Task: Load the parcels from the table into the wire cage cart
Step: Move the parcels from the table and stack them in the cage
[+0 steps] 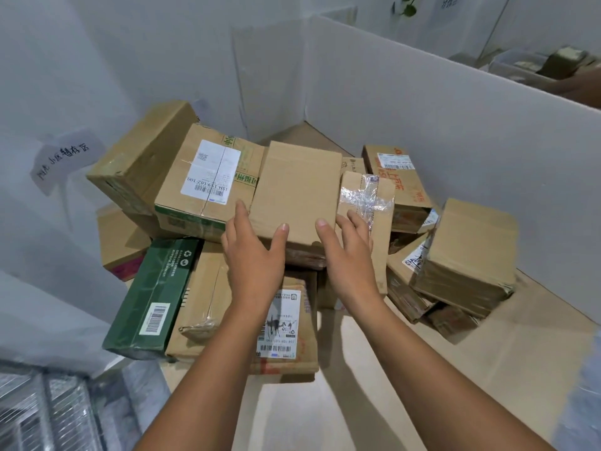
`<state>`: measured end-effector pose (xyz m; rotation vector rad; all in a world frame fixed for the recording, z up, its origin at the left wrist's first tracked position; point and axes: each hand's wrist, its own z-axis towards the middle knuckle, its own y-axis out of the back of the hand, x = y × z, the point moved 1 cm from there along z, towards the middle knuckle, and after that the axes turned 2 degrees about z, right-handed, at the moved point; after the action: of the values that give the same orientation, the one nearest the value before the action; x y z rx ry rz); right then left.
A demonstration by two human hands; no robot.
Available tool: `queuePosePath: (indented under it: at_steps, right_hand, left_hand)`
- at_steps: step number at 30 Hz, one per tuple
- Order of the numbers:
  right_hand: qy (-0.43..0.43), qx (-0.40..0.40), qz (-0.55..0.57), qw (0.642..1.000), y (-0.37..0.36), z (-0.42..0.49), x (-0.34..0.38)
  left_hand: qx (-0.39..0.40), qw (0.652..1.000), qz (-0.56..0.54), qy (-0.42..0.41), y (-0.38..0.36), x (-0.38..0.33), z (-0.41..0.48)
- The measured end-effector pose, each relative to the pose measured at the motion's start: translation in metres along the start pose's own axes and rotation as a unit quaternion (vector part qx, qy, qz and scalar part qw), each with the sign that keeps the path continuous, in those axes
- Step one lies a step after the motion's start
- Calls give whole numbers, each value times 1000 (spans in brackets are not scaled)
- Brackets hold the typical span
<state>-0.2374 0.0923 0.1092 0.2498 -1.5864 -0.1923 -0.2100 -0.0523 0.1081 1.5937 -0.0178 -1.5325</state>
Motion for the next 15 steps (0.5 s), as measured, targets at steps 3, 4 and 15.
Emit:
queuePosePath:
  at_steps: [3, 4, 15]
  right_hand:
    - [13, 8, 59, 998, 8, -19, 8]
    - [21, 12, 73, 997, 12, -26, 10]
    - [74, 19, 132, 988, 75, -137, 29]
  left_hand:
    - [16, 999, -45, 9, 9, -8, -16]
    - [17, 998, -56, 9, 14, -13, -24]
    - [-13, 981, -193, 4, 89, -45, -165]
